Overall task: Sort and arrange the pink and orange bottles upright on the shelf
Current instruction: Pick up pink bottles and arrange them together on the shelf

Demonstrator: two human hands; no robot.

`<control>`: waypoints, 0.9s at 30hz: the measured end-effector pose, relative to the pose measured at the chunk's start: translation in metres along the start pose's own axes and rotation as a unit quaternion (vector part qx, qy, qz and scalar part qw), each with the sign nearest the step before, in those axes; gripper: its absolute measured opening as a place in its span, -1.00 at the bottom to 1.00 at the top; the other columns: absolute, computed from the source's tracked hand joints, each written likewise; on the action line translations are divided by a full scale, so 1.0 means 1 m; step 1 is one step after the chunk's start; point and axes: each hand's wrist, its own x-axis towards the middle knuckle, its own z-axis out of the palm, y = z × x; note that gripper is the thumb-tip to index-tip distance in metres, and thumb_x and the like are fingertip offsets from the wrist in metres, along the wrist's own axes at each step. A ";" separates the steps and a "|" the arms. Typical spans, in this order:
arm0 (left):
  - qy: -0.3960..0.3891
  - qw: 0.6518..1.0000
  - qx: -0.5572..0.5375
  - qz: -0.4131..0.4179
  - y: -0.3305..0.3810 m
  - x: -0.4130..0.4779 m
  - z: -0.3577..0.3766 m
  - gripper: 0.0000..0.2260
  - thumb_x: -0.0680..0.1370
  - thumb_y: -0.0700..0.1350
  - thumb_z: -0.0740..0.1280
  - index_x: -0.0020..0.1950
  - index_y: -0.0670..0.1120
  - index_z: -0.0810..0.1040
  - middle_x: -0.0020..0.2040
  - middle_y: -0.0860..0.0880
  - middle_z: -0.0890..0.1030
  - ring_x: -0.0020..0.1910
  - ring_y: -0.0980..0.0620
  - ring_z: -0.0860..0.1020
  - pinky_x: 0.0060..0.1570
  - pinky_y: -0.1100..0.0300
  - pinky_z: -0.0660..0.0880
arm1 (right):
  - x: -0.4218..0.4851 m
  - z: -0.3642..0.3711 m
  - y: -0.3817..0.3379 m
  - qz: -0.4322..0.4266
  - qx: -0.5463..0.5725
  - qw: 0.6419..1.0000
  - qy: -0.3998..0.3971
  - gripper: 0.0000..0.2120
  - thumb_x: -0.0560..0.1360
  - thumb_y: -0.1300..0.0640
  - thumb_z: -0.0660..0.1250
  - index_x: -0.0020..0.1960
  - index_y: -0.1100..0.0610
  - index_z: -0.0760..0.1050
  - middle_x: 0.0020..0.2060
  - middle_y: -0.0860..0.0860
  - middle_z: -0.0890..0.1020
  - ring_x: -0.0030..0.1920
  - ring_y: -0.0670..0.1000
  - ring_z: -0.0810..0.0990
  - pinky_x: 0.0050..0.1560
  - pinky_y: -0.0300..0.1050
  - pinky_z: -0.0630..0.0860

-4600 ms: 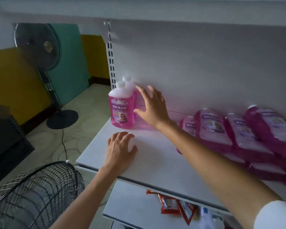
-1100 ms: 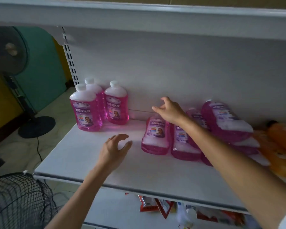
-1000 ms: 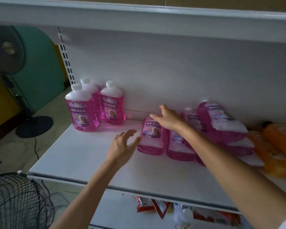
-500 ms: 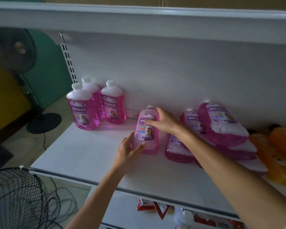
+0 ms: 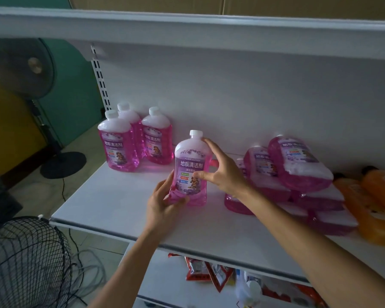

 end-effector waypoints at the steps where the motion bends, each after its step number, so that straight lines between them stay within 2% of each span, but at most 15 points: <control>1: 0.011 1.000 0.005 -0.001 0.000 0.000 -0.001 -0.40 0.40 -0.44 0.35 0.26 0.14 0.42 0.09 0.08 0.51 -0.07 0.25 0.59 -0.14 0.39 0.51 | -0.002 0.003 -0.001 -0.004 0.008 1.000 0.008 -0.12 0.30 0.20 0.55 0.49 -0.02 0.16 0.34 0.02 0.41 0.26 0.02 0.47 0.21 0.05 0.51; 5: 0.031 0.999 0.035 0.005 -0.004 -0.001 -0.003 -0.44 0.42 -0.39 0.34 0.34 0.06 0.45 0.15 0.01 0.56 0.04 0.07 0.59 0.02 0.13 0.57 | -0.013 0.014 -0.003 -0.040 0.013 0.997 0.057 -0.15 0.32 0.24 0.53 0.47 -0.01 0.18 0.34 -0.06 0.40 0.25 -0.09 0.44 0.20 -0.17 0.48; 6: 0.037 0.999 0.038 0.009 -0.005 -0.001 -0.003 -0.44 0.43 -0.38 0.34 0.34 0.05 0.44 0.14 0.00 0.58 0.04 0.06 0.59 0.01 0.13 0.57 | -0.014 0.016 -0.004 -0.052 0.013 0.996 0.067 -0.17 0.32 0.24 0.54 0.46 0.00 0.20 0.32 -0.09 0.41 0.24 -0.11 0.44 0.18 -0.21 0.49; 8: 0.049 0.997 0.050 0.015 -0.004 -0.001 -0.003 -0.44 0.42 -0.38 0.34 0.33 0.07 0.45 0.09 0.03 0.61 -0.03 0.16 0.60 -0.06 0.27 0.56 | -0.015 0.020 -0.006 -0.071 0.007 0.994 0.080 -0.21 0.31 0.26 0.54 0.42 0.02 0.24 0.27 -0.13 0.42 0.21 -0.16 0.44 0.16 -0.32 0.47; 13: 0.064 0.997 0.033 -0.009 -0.006 0.004 -0.009 -0.41 0.39 -0.39 0.36 0.31 0.11 0.47 0.01 0.06 0.65 -0.16 0.30 0.58 -0.16 0.39 0.49 | -0.010 0.028 -0.011 -0.098 -0.034 0.991 0.090 -0.24 0.30 0.26 0.54 0.40 0.08 0.28 0.26 -0.07 0.43 0.21 -0.19 0.39 0.14 -0.48 0.37; 16: 0.054 0.993 0.100 0.013 -0.002 0.008 -0.015 -0.44 0.40 -0.34 0.42 0.34 0.03 0.44 0.06 0.05 0.61 -0.24 0.42 0.54 -0.27 0.58 0.39 | -0.003 0.031 -0.012 -0.109 -0.065 0.987 0.097 -0.25 0.29 0.26 0.55 0.39 0.12 0.29 0.29 0.01 0.43 0.21 -0.15 0.38 0.12 -0.60 0.25; 18: 0.041 0.985 0.164 0.030 0.001 0.013 -0.026 -0.44 0.42 -0.24 0.44 0.38 0.01 0.38 0.12 0.02 0.58 -0.17 0.32 0.56 -0.21 0.57 0.38 | 0.002 0.037 -0.013 -0.126 -0.082 0.984 0.099 -0.26 0.28 0.28 0.55 0.37 0.17 0.30 0.31 0.05 0.41 0.22 -0.14 0.36 0.17 -0.55 0.27; 19: 0.035 0.972 0.229 0.044 0.000 0.016 -0.035 -0.44 0.45 -0.16 0.42 0.41 0.01 0.33 0.16 -0.01 0.57 -0.05 0.17 0.58 -0.09 0.50 0.40 | 0.005 0.042 -0.013 -0.132 -0.081 0.983 0.097 -0.27 0.28 0.30 0.54 0.36 0.19 0.30 0.32 0.06 0.40 0.23 -0.15 0.35 0.21 -0.47 0.31; 20: 0.021 0.945 0.322 0.056 -0.002 0.020 -0.043 -0.44 0.48 -0.07 0.39 0.44 0.02 0.27 0.22 -0.03 0.55 0.07 0.03 0.55 0.06 0.32 0.43 | 0.007 0.048 -0.014 -0.134 -0.074 0.984 0.095 -0.28 0.28 0.31 0.54 0.35 0.19 0.30 0.32 0.06 0.39 0.24 -0.16 0.34 0.23 -0.38 0.34; 21: -0.001 0.909 0.414 0.055 -0.006 0.022 -0.052 -0.43 0.50 0.02 0.33 0.47 0.04 0.21 0.27 -0.04 0.52 0.18 -0.04 0.49 0.17 0.14 0.37 | 0.011 0.054 -0.014 -0.135 -0.069 0.984 0.095 -0.29 0.28 0.33 0.53 0.34 0.20 0.29 0.32 0.06 0.38 0.24 -0.18 0.34 0.25 -0.33 0.36; 23: -0.036 0.852 0.520 0.042 -0.010 0.022 -0.066 -0.43 0.51 0.17 0.21 0.47 0.05 0.16 0.33 -0.02 0.45 0.28 -0.04 0.39 0.26 0.05 0.24 | 0.020 0.065 -0.015 -0.140 -0.068 0.983 0.101 -0.28 0.27 0.35 0.53 0.34 0.22 0.29 0.32 0.08 0.38 0.25 -0.20 0.32 0.27 -0.30 0.34; 25: -0.051 0.841 0.536 0.043 -0.013 0.021 -0.072 -0.42 0.46 0.27 0.07 0.40 0.02 0.29 0.33 0.02 0.44 0.31 -0.01 0.35 0.28 0.06 0.20 | 0.033 0.074 -0.017 -0.141 -0.078 0.981 0.105 -0.27 0.26 0.34 0.53 0.34 0.24 0.28 0.33 0.10 0.38 0.25 -0.17 0.33 0.25 -0.33 0.31; 27: -0.054 0.839 0.538 0.061 -0.015 0.021 -0.075 -0.40 0.39 0.29 -0.01 0.30 0.02 0.42 0.31 0.05 0.45 0.29 0.00 0.35 0.25 0.07 0.20 | 0.044 0.082 -0.021 -0.133 -0.085 0.982 0.103 -0.27 0.26 0.33 0.54 0.34 0.23 0.28 0.34 0.09 0.39 0.27 -0.08 0.37 0.23 -0.36 0.30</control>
